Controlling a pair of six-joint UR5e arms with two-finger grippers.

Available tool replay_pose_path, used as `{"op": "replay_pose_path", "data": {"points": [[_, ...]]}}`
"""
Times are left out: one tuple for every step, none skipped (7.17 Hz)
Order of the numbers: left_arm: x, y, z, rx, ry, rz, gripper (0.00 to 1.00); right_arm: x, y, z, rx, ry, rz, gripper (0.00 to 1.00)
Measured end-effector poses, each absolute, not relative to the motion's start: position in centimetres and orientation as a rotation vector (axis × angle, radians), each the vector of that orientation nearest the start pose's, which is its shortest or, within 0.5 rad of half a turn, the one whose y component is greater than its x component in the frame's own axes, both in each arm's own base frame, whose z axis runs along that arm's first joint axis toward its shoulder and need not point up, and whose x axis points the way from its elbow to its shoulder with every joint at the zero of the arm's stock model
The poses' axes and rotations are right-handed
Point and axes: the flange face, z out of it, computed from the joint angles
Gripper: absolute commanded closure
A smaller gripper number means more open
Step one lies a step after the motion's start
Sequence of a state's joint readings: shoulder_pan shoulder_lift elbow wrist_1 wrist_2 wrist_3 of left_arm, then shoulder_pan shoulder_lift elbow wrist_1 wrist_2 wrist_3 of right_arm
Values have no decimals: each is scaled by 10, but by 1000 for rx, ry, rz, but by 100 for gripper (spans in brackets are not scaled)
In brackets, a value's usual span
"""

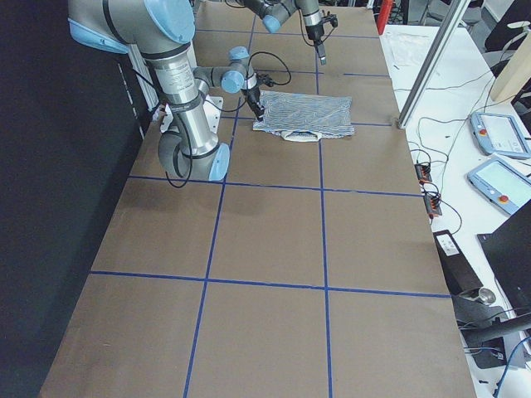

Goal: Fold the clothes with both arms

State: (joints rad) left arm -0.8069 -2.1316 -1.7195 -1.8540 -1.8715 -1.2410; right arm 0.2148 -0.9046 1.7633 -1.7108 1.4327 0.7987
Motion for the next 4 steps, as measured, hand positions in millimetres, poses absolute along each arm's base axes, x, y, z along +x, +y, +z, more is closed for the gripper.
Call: {"op": "replay_pose_path", "data": {"points": [[380,-547,235,299,981,-285,0,-613,-284,208,461,-576,-482,34],[380,-547,235,299,981,-286,0,-613,-283,208,460,-576,-483,35],[380,-547,235,298,980,-286,0,-614,-282,210,458,-575,-485,38],[380,-547,235,298,980,-286,0,-615,-280,212,455,-571,-488,39]]}}
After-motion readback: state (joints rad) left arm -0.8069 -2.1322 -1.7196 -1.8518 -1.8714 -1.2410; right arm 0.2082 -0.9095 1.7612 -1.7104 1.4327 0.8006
